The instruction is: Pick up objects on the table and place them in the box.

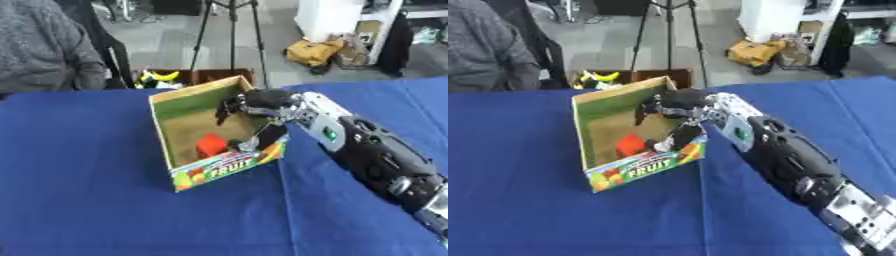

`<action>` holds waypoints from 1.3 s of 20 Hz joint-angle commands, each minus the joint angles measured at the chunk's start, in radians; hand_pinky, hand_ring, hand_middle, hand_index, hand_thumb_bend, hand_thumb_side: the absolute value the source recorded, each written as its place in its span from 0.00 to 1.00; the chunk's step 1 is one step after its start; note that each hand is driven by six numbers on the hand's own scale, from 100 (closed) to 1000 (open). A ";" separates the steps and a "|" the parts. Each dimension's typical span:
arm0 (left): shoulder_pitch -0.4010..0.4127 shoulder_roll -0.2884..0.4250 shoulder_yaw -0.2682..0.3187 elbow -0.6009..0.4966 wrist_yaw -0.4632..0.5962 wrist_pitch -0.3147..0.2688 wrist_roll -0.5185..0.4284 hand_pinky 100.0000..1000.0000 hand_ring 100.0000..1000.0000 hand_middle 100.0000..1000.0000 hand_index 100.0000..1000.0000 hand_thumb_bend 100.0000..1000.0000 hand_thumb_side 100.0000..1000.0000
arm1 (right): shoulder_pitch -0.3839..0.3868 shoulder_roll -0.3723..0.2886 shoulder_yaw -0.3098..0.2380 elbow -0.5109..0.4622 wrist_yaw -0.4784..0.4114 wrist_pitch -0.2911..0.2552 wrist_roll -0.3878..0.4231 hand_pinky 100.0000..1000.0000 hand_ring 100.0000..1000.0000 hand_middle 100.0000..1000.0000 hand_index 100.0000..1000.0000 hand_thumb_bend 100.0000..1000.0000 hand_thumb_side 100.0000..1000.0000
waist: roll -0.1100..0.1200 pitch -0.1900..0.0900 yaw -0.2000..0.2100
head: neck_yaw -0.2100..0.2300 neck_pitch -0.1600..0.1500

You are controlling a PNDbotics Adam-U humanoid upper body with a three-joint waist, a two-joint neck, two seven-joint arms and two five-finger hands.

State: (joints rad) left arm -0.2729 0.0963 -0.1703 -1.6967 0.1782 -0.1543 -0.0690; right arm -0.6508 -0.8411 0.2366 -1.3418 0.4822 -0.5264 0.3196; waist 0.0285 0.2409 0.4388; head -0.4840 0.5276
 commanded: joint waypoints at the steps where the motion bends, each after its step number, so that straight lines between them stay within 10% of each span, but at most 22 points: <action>1: 0.001 0.012 0.024 -0.014 -0.006 -0.005 0.018 0.49 0.78 0.60 0.63 0.00 1.00 | 0.000 -0.050 -0.034 -0.121 -0.131 0.044 -0.029 0.69 0.93 0.77 0.70 0.00 0.32 | 0.001 -0.025 -0.031 | 0.039 0.005; 8: 0.022 0.029 0.068 -0.007 -0.022 -0.014 0.059 0.49 0.78 0.60 0.63 0.00 1.00 | 0.128 -0.078 -0.109 -0.430 -0.467 0.194 -0.041 0.66 0.95 0.75 0.62 0.00 0.37 | 0.004 -0.037 -0.175 | 0.142 0.018; 15: 0.034 0.040 0.111 -0.002 -0.038 -0.023 0.104 0.49 0.78 0.60 0.63 0.00 1.00 | 0.352 0.057 -0.182 -0.650 -0.748 0.324 0.001 0.64 0.98 0.74 0.58 0.00 0.62 | 0.024 -0.033 -0.313 | 0.261 0.018; 26: 0.052 0.033 0.121 0.008 -0.044 -0.025 0.121 0.49 0.78 0.60 0.63 0.00 1.00 | 0.518 0.248 -0.252 -0.658 -0.785 0.339 0.027 0.62 0.97 0.72 0.56 0.00 0.71 | 0.037 -0.040 -0.369 | 0.342 0.060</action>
State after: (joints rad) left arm -0.2156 0.1152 -0.0576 -1.6775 0.1378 -0.1774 0.0479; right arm -0.1287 -0.5961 0.0018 -1.9792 -0.3073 -0.1937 0.3490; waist 0.0683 0.2176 0.0702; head -0.1538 0.5760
